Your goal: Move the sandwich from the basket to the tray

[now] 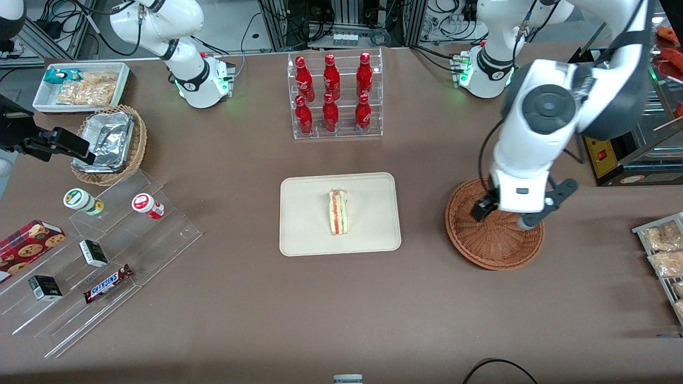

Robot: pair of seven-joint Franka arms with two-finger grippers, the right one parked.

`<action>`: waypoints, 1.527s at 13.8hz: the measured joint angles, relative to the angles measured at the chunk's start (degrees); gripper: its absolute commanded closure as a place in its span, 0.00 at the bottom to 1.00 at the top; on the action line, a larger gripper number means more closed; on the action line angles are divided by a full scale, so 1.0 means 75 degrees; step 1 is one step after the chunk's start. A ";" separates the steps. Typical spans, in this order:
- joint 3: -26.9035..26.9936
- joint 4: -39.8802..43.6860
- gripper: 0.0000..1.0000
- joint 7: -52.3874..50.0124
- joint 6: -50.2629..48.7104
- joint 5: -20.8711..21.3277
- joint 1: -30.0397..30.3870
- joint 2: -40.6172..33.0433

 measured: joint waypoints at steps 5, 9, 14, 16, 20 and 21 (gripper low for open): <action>0.0006 -0.0001 0.00 0.2498 -0.1188 -0.0905 0.0985 -0.0862; 0.0046 -0.0015 0.00 0.4137 -0.1858 -0.1074 0.1104 -0.1126; 0.1073 -0.0014 0.00 0.5658 -0.2278 -0.1143 0.0880 -0.1607; 0.1120 0.0048 0.00 0.5673 -0.2271 -0.1144 0.0814 -0.1663; 0.1185 0.0281 0.00 0.6804 -0.1916 -0.1145 0.0792 -0.1563; 0.1257 0.0306 0.00 0.7160 -0.1891 -0.1146 0.0794 -0.1560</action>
